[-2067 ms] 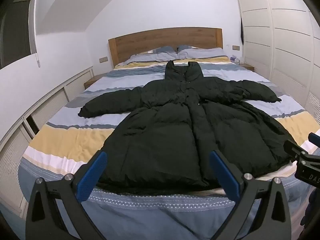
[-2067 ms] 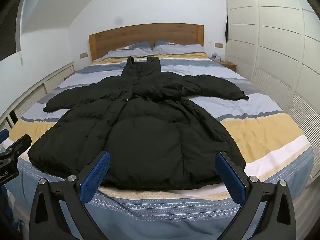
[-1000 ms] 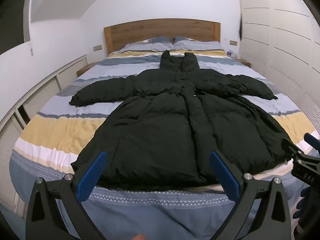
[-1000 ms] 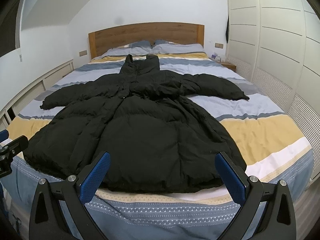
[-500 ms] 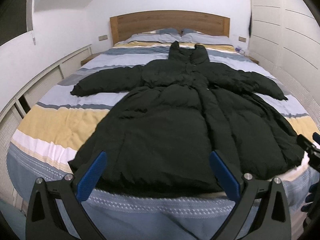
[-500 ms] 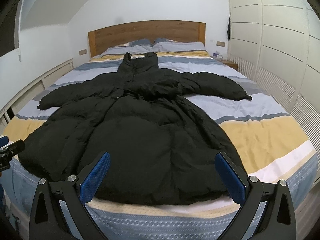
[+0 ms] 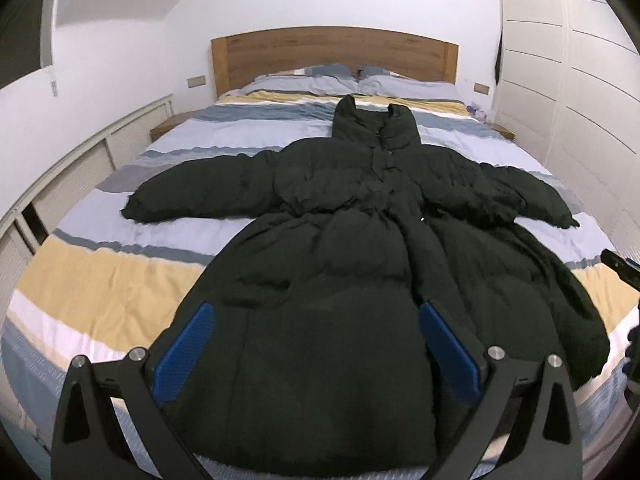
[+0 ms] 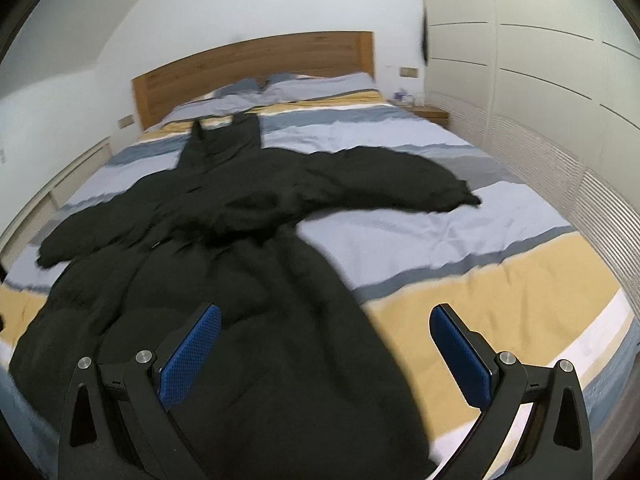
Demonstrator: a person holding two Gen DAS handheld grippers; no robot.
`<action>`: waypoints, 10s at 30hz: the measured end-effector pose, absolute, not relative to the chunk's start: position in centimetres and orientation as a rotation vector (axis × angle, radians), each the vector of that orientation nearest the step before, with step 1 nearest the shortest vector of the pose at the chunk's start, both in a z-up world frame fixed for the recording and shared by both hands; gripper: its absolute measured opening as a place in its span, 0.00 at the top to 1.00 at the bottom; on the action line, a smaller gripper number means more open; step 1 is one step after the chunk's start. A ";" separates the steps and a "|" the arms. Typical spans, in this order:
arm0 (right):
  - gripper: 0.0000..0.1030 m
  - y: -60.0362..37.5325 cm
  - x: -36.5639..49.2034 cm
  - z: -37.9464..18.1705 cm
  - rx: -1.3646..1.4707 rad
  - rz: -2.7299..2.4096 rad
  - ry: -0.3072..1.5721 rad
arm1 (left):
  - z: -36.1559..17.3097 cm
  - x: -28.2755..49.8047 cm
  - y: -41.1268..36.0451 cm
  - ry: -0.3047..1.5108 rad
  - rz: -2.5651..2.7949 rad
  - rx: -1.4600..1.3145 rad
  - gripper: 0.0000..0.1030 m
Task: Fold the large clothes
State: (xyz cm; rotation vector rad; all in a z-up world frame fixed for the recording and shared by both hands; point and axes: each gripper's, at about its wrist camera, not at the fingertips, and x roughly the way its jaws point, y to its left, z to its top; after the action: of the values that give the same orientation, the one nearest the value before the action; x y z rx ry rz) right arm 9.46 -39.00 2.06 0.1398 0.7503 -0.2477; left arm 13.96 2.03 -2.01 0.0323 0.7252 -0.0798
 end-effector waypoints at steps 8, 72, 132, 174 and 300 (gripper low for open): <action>0.01 -49.7 15.4 -1.2 0.288 -0.387 0.783 | -4.2 18.7 0.9 0.770 -0.081 0.046 0.00; 0.94 -38.1 39.7 6.3 0.313 0.022 0.602 | -10.0 22.7 8.8 0.838 0.018 -0.189 0.00; 0.25 -39.1 20.7 7.2 0.058 0.031 0.823 | 3.3 20.6 -0.6 0.701 -0.085 0.002 0.00; 0.28 -38.8 38.6 -5.6 0.032 0.052 1.081 | -13.0 46.7 -10.9 1.009 -0.073 0.062 0.00; 0.26 -35.9 32.2 0.1 0.102 -0.229 1.178 | -10.6 44.8 -6.4 1.181 -0.405 -0.003 0.65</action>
State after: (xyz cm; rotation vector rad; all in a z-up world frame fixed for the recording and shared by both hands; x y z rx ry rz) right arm 32.20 -35.89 0.13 0.1018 1.1780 -0.2287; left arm 44.76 -6.40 -10.58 -0.0028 1.1809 -0.4055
